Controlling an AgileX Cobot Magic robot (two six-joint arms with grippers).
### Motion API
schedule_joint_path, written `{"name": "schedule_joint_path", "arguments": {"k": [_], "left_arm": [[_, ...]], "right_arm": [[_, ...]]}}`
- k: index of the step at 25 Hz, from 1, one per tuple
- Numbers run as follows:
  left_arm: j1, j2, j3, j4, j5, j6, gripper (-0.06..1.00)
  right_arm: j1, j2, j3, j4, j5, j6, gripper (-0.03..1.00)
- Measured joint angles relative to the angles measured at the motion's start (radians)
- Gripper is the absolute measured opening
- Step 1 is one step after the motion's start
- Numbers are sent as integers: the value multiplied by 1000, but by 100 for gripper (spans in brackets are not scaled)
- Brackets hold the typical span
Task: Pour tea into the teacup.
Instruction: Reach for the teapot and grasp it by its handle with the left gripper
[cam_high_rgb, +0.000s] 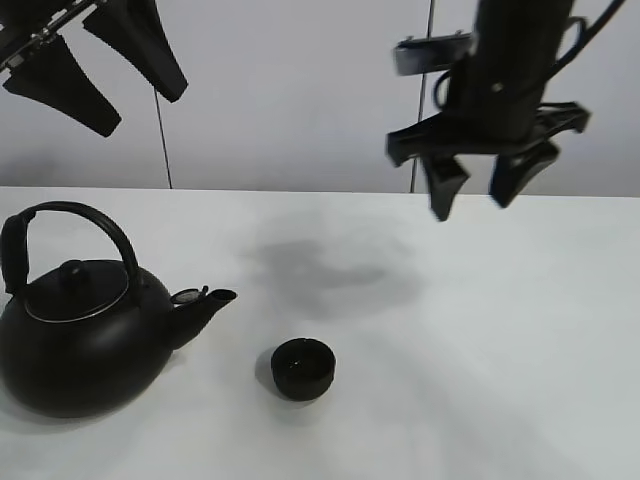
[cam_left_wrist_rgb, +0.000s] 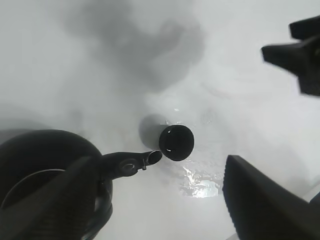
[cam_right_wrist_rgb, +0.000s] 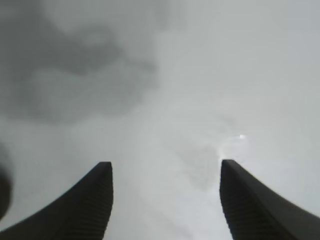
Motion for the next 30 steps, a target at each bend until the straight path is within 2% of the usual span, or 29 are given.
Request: {"name": "schedule_joint_path", "arguments": {"k": [6, 11, 14, 17, 23, 27, 30], "left_arm": [[0, 0, 0, 0, 0, 0, 52], [0, 0, 0, 0, 0, 0, 52], [0, 0, 0, 0, 0, 0, 52], [0, 0, 0, 0, 0, 0, 52], [0, 0, 0, 0, 0, 0, 52], [0, 0, 0, 0, 0, 0, 52], [0, 0, 0, 0, 0, 0, 52]], "right_arm": [[-346, -144, 0, -6, 30, -63, 43], [-633, -350, 0, 83, 110, -191, 43], [-737, -532, 0, 162, 141, -245, 43], [-742, -735, 0, 246, 151, -304, 43], [-648, -1171, 47, 406, 172, -438, 43], [-627, -1451, 169, 418, 182, -457, 43], [-611, -1633, 324, 398, 185, -452, 43]]}}
